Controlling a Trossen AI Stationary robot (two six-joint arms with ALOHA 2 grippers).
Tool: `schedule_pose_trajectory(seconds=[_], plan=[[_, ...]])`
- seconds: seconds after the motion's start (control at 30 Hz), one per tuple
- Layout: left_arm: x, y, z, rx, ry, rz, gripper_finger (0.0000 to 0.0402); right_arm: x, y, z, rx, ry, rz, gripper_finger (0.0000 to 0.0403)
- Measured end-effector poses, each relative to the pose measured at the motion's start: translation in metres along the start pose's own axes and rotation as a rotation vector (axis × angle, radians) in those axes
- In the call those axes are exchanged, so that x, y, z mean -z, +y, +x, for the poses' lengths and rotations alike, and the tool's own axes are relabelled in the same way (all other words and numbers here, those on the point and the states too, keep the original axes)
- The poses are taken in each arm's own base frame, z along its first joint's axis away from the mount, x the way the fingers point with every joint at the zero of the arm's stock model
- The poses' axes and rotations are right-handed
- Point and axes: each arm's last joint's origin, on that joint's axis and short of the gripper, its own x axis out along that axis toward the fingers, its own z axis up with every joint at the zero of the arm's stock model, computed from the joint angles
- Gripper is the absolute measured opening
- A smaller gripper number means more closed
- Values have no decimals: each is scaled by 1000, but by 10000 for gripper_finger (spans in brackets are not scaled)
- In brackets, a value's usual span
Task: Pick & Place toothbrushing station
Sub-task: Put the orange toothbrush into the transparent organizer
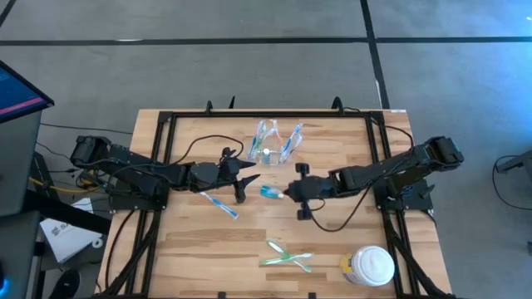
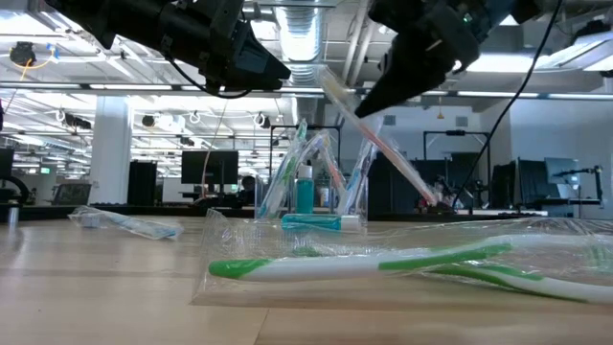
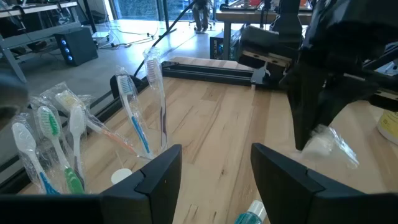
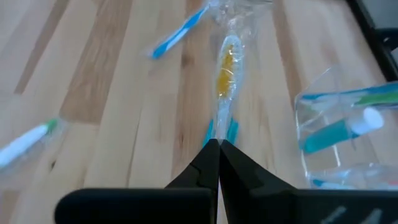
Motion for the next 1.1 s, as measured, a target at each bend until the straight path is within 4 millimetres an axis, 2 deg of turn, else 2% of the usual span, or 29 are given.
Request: schedule_pose_trajectory(seconds=[0.23,0.63,0.87,1.1], plan=[[0,0,0,0,0,0,186,-9,-11,-1,31,-82,37,0],[0,0,0,1,-3,-2,186,-41,-30,-36,88,-398,39,0],[-6,-1,0,30,-51,-27,186,-51,-32,-39,112,-511,28,0],[-19,-4,-2,135,-179,-32,186,-52,-39,-38,124,-522,47,0]])
